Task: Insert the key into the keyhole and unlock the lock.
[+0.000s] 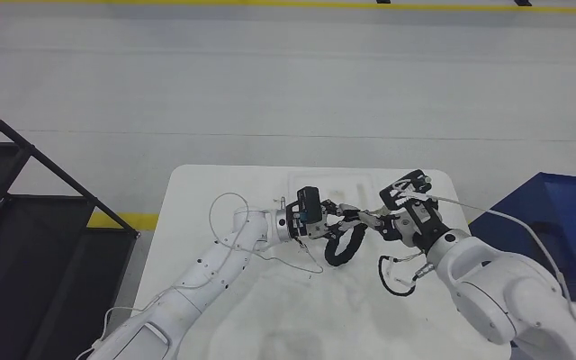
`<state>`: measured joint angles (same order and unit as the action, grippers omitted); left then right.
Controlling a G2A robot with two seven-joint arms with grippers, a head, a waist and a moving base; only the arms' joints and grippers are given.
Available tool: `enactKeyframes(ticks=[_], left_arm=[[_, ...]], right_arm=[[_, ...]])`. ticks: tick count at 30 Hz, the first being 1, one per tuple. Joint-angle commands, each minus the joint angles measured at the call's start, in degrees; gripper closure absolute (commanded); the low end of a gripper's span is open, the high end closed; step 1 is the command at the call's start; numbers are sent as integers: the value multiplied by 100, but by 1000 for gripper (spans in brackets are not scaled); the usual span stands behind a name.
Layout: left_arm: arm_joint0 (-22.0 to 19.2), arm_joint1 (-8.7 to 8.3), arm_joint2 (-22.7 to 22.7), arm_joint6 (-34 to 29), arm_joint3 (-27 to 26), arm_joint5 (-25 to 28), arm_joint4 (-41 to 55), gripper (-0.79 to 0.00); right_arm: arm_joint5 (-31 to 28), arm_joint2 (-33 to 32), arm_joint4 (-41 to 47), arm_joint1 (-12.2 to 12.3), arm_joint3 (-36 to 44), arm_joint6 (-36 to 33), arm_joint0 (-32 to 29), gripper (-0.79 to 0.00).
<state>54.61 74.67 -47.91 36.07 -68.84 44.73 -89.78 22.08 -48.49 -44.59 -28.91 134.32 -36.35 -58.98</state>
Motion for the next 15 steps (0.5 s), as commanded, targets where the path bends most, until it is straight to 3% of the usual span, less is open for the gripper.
enactKeyframes(ticks=[1, 15], left_arm=[[14, -19, -34, -79, -46, 65, 6, 0], [32, -152, -234, -146, -95, 307, -199, 0]], right_arm=[[-260, -12, -127, -1, -32, 66, -86, -785], [-1975, -483, -262, 70, -492, 539, -741, -785]])
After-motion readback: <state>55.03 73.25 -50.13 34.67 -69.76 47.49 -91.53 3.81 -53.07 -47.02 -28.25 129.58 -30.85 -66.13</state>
